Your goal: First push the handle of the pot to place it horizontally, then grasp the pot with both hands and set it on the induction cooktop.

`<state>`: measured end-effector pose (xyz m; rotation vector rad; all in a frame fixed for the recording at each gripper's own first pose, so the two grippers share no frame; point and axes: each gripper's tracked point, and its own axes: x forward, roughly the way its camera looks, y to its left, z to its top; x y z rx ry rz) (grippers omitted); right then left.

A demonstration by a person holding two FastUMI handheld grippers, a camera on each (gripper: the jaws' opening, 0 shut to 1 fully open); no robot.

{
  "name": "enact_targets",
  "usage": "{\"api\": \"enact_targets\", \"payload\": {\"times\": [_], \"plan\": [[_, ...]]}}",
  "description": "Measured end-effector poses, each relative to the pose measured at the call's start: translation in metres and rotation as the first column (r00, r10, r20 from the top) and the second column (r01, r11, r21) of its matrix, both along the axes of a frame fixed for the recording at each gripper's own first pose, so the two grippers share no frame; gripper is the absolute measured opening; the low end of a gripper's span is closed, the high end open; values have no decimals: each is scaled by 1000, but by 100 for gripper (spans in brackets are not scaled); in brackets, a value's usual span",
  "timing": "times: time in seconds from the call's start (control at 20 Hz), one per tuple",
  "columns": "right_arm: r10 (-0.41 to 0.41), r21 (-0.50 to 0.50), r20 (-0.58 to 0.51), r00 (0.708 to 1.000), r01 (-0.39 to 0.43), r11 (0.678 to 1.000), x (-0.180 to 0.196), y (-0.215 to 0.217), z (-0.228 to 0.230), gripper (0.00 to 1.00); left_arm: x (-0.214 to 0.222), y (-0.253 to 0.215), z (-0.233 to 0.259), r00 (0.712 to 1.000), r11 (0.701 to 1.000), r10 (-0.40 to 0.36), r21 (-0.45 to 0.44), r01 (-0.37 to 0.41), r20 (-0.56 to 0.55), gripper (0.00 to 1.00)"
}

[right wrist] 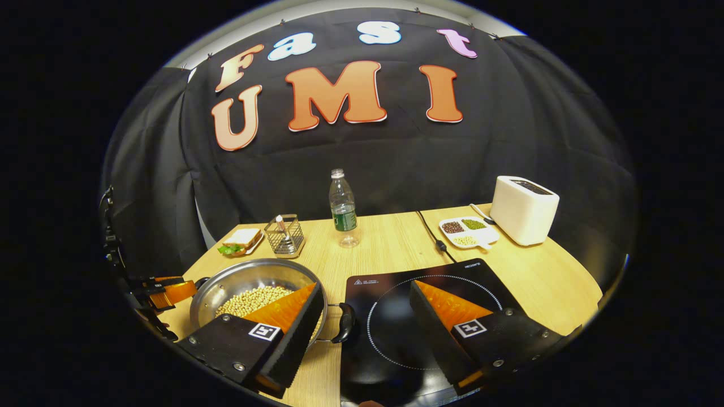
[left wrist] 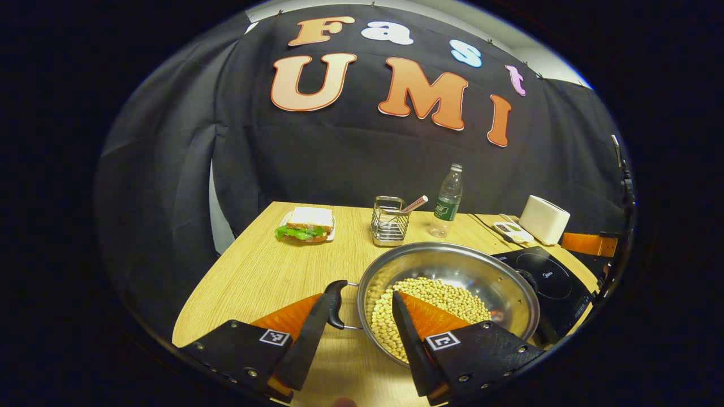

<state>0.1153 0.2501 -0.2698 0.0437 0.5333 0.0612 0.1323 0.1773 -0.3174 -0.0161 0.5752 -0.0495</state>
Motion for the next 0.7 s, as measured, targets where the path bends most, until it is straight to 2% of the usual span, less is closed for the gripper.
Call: {"api": "enact_targets", "payload": {"times": [0.1,0.25,0.4,0.7], "plan": [[10,-15,-36,999,-10,1000,-1,11,-14,96,8,10,-12,1000,1000,7,21,-7,-17,72],[19,-41,-86,996,-23,999,4,25,-34,96,11,7,-28,998,1000,-20,-8,20,-51,72],[24,-86,-138,990,-36,996,3,31,-56,96,16,10,-44,996,1000,-11,-15,10,-85,72],[14,-102,-203,979,-35,994,7,35,-83,96,27,12,-48,998,999,-5,-51,2,-62,73]]}}
